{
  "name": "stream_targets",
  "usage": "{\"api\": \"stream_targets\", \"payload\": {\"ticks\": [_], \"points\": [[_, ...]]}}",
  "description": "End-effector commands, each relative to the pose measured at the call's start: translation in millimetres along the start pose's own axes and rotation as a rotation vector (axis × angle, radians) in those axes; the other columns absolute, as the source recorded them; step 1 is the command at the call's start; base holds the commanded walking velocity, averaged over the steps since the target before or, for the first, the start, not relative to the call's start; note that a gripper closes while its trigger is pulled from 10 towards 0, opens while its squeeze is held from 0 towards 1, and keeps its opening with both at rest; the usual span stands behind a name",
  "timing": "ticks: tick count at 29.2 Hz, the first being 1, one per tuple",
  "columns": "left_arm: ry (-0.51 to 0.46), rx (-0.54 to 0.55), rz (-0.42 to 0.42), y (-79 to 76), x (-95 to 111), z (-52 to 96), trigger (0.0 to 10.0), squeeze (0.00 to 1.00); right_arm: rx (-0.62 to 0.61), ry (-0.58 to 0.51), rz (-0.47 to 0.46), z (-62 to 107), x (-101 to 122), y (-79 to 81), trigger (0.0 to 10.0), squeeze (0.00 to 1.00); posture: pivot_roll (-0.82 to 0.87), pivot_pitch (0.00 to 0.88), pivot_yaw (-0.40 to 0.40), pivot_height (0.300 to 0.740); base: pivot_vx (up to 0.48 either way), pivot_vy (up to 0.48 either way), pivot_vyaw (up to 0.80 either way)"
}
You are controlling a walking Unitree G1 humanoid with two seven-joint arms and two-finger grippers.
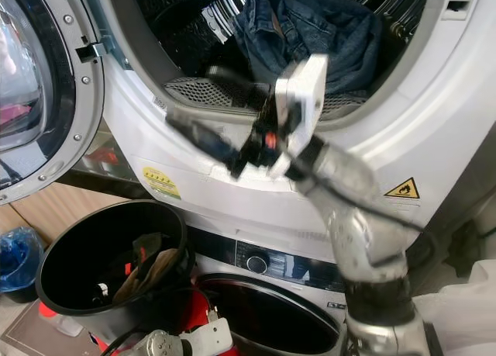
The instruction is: Clothes washing
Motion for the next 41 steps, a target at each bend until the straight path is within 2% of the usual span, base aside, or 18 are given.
{"api": "stream_targets", "payload": {"ticks": [1, 2, 5, 6, 10, 11, 12, 13, 20, 21, 22, 31, 32, 33, 34, 36, 37, 41], "points": [[0.018, -0.002, 0.006, 2.6, -3.8, 2.0, 10.0, 0.00, 0.074, -0.007, -0.023, 0.0, 1.4, 17.7, 10.0, 0.00, -0.13, 0.033, 0.119, 0.740, 0.000, 0.000, 0.00], [0.019, -0.004, 0.005, 2.2, -3.9, 1.9, 10.0, 0.00, 0.126, 0.023, -0.089, 8.9, -11.6, 36.8, 10.0, 0.00, -0.13, 0.031, 0.118, 0.740, 0.000, 0.000, 0.00], [0.019, -0.005, 0.006, 1.9, -4.1, 1.9, 10.0, 0.00, 0.166, 0.053, -0.140, 16.8, -22.3, 52.3, 10.0, 0.00, -0.14, 0.028, 0.116, 0.740, 0.000, 0.000, 0.00], [0.019, -0.006, 0.007, 2.0, -4.0, 1.9, 10.0, 0.00, 0.202, 0.089, -0.214, 27.8, -38.1, 70.6, 10.0, 0.00, -0.14, 0.030, 0.118, 0.740, 0.000, 0.000, 0.00], [0.019, -0.006, 0.006, 2.3, -3.8, 2.0, 10.0, 0.00, 0.199, 0.172, -0.300, 37.2, -67.3, 84.9, 10.0, 0.00, -0.14, 0.032, 0.117, 0.740, 0.000, 0.000, 0.00], [0.019, -0.004, 0.006, 3.0, -3.5, 2.1, 10.0, 0.00, 0.169, 0.260, -0.366, 44.8, -100.1, 92.9, 10.0, 0.00, -0.13, 0.033, 0.117, 0.740, 0.000, 0.000, 0.00], [0.019, -0.004, 0.006, 3.0, -3.5, 2.1, 10.0, 0.00, 0.169, 0.260, -0.366, 44.8, -100.1, 92.9, 10.0, 0.00, -0.13, 0.033, 0.117, 0.740, 0.000, 0.000, 0.00], [0.019, -0.001, 0.005, 3.8, -3.3, 2.4, 10.0, 0.00, 0.096, 0.348, -0.443, 55.5, -136.7, 96.3, 10.0, 0.00, -0.12, 0.034, 0.116, 0.740, 0.000, 0.000, 0.00], [0.019, 0.005, 0.007, 5.6, -3.2, 3.1, 10.0, 0.00, -0.250, 0.545, -0.597, 88.9, -219.7, 83.4, 10.0, 0.00, -0.12, 0.036, 0.118, 0.740, 0.000, 0.000, 0.00], [0.019, 0.003, 0.006, 5.6, -3.1, 3.1, 10.0, 0.00, -0.457, 0.667, -0.601, 108.2, -250.4, 72.0, 10.0, 0.00, -0.12, 0.039, 0.118, 0.740, 0.000, 0.000, 0.00], [0.019, 0.003, 0.005, 5.6, -3.1, 3.1, 10.0, 0.00, -0.511, 0.716, -0.595, 115.7, -259.5, 70.5, 10.0, 0.00, -0.12, 0.039, 0.118, 0.740, 0.000, 0.000, 0.00], [0.019, 0.003, 0.008, 4.8, -2.7, 2.5, 10.0, 0.00, -0.744, 0.995, -0.666, 170.7, -305.5, 102.1, 10.0, 0.00, -0.11, 0.043, 0.112, 0.740, 0.000, 0.000, 0.00], [0.018, 0.003, 0.009, 4.5, -2.6, 2.3, 10.0, 0.00, -0.825, 1.083, -0.667, 190.1, -313.0, 110.9, 10.0, 0.00, -0.11, 0.043, 0.111, 0.740, 0.000, 0.000, 0.00], [0.018, 0.003, 0.009, 4.5, -2.6, 2.3, 10.0, 0.00, -0.825, 1.083, -0.667, 190.1, -313.0, 110.9, 10.0, 0.00, -0.11, 0.043, 0.111, 0.740, 0.000, 0.000, 0.00], [0.018, 0.003, 0.008, 4.2, -2.6, 2.1, 10.0, 0.00, -0.927, 1.176, -0.664, 212.5, -317.3, 118.7, 10.0, 0.00, -0.11, 0.043, 0.112, 0.740, 0.000, 0.000, 0.00], [0.018, 0.002, 0.008, 4.2, -2.7, 2.2, 10.0, 0.00, -0.967, 1.219, -0.656, 222.6, -318.5, 122.5, 10.0, 0.00, -0.11, 0.044, 0.112, 0.740, 0.000, 0.000, 0.00], [0.019, 0.002, 0.008, 4.0, -3.1, 2.2, 10.0, 0.00, -1.042, 1.272, -0.669, 238.5, -320.2, 131.3, 10.0, 0.00, -0.10, 0.043, 0.111, 0.740, 0.000, 0.000, 0.00], [0.018, 0.003, 0.009, 3.4, -3.5, 2.0, 10.0, 0.00, -1.073, 1.392, -0.651, 261.3, -321.3, 152.3, 10.0, 0.00, -0.09, 0.039, 0.104, 0.740, 0.000, 0.000, 0.00]]}}
Point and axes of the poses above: a point about 5 cm out from each wrist's last joint towards the gripper, its own z axis pointing back from the gripper into the wrist, its own x axis along the axis of the wrist's last joint, y = z × x, the point moved 4 cm from there along -z, pointing out of the wrist towards the gripper, and after that the axes turned 8 degrees about z, right-handed, at the moved point
